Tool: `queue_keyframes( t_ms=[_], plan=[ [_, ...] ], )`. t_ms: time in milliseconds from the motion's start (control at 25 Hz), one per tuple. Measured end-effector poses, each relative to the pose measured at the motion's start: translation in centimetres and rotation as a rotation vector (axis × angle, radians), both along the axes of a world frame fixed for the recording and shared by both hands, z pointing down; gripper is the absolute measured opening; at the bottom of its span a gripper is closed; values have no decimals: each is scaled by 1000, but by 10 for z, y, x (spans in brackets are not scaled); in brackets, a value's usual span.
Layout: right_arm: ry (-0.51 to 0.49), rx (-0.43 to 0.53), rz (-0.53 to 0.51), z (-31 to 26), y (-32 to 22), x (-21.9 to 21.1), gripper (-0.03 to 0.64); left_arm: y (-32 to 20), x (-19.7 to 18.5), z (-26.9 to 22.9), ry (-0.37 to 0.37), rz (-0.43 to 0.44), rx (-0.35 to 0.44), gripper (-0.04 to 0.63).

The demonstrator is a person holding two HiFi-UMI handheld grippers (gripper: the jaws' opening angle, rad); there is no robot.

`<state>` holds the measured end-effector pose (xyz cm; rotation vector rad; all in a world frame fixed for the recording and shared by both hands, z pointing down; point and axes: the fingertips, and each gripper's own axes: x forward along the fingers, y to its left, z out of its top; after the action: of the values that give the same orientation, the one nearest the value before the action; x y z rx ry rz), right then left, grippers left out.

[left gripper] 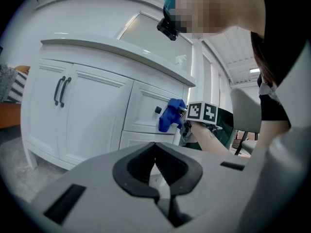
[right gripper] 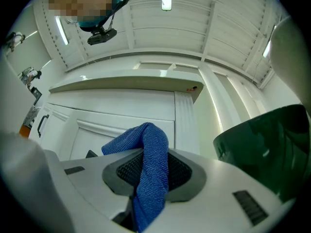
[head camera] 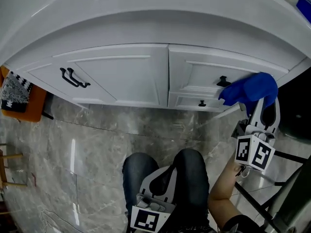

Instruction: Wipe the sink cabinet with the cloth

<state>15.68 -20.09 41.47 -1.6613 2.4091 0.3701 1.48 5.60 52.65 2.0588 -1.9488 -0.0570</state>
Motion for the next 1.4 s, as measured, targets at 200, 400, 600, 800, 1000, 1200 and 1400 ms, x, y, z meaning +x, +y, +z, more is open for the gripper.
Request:
queue_keyframes(
  t_ms=[200, 400, 600, 800, 1000, 1200, 1400],
  plan=[
    [43, -13, 42, -1, 3, -3, 107, -22, -6, -5, 27, 156, 53, 5],
    [73, -69, 69, -3, 5, -9, 107, -40, -43, -23, 7, 235, 91, 5],
    [89, -116, 2, -5, 31, -26, 107, -59, -87, -39, -60, 197, 68, 5],
    [54, -150, -209, 11, 82, -78, 107, -81, -94, -23, -105, 194, 53, 5],
    [65, -155, -375, 46, 80, -130, 107, -90, -102, 1, -145, 140, 53, 5],
    [76, -136, -432, 47, 78, -169, 107, -82, -96, 2, -110, 142, 67, 5],
    [127, -171, -459, 55, 80, -194, 107, -77, -98, 0, -89, 147, 88, 5]
  ],
)
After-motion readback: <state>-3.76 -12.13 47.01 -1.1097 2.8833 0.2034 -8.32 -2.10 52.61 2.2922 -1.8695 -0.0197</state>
